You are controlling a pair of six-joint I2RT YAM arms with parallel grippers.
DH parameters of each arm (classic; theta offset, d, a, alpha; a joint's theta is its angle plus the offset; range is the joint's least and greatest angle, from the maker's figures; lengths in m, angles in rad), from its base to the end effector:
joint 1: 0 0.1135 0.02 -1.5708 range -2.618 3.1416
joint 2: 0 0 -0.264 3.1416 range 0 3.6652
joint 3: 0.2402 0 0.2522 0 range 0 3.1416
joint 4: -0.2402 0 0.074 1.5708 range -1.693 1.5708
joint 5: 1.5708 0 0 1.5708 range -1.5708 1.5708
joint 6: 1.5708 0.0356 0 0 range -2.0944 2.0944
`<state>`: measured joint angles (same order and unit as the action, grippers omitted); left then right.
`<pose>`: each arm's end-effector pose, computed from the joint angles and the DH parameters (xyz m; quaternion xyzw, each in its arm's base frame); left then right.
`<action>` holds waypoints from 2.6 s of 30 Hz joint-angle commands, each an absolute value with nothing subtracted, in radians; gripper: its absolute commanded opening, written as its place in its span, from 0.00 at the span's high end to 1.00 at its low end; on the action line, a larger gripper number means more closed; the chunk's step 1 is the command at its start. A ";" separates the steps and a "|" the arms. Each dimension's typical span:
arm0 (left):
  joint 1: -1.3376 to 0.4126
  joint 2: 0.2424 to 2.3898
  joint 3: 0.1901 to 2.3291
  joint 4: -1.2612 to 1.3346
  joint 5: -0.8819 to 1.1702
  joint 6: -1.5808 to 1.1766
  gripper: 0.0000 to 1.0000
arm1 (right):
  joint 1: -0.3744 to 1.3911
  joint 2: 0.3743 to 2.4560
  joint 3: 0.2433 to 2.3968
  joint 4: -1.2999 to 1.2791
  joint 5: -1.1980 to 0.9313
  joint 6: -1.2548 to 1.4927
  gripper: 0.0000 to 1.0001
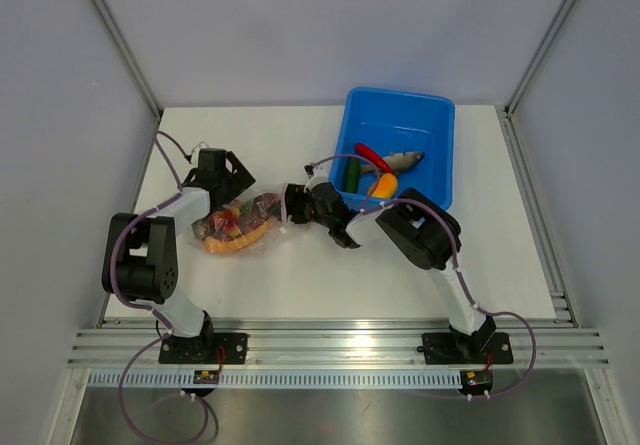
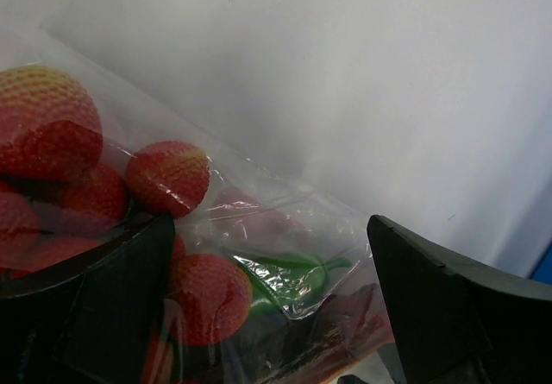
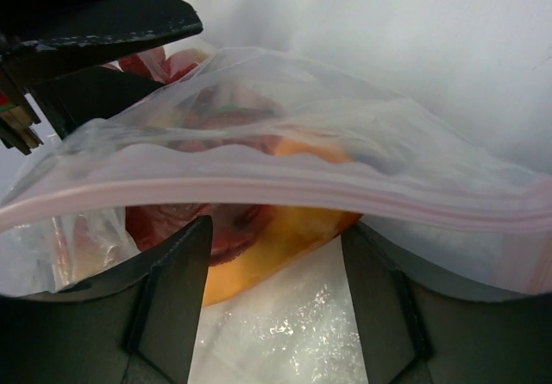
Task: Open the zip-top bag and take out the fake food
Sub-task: Pick up the food from the center of the board.
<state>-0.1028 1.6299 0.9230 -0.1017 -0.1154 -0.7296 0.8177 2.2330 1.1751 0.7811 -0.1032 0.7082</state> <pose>0.3350 -0.0304 0.1845 -0.3061 0.8750 -0.1012 0.3613 0.3120 0.3381 0.1078 -0.0746 0.7939 0.4458 0.4067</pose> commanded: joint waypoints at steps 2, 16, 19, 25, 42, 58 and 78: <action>-0.098 1.621 0.900 -0.067 -0.066 -0.726 0.04 | 0.811 2.264 1.210 0.831 -0.144 0.715 0.34; -0.075 1.605 0.830 0.094 0.109 -0.741 0.07 | 0.813 2.209 1.170 0.870 -0.163 0.677 0.40; -0.075 1.603 0.818 0.120 0.132 -0.759 0.07 | 0.813 2.200 1.170 0.850 -0.157 0.663 0.28; -0.075 1.612 0.798 0.160 0.190 -0.781 0.07 | 0.813 2.221 1.203 0.828 -0.156 0.672 0.24; -0.052 1.686 0.801 0.204 0.276 -0.815 0.07 | 0.815 2.197 1.187 0.835 -0.149 0.684 0.58; -0.008 1.605 0.721 0.153 0.097 -0.952 0.07 | 0.824 1.999 1.034 0.781 0.061 0.686 0.81; 0.040 1.336 0.488 0.236 -0.083 -1.129 0.08 | 0.827 1.729 1.035 0.439 0.212 0.634 0.84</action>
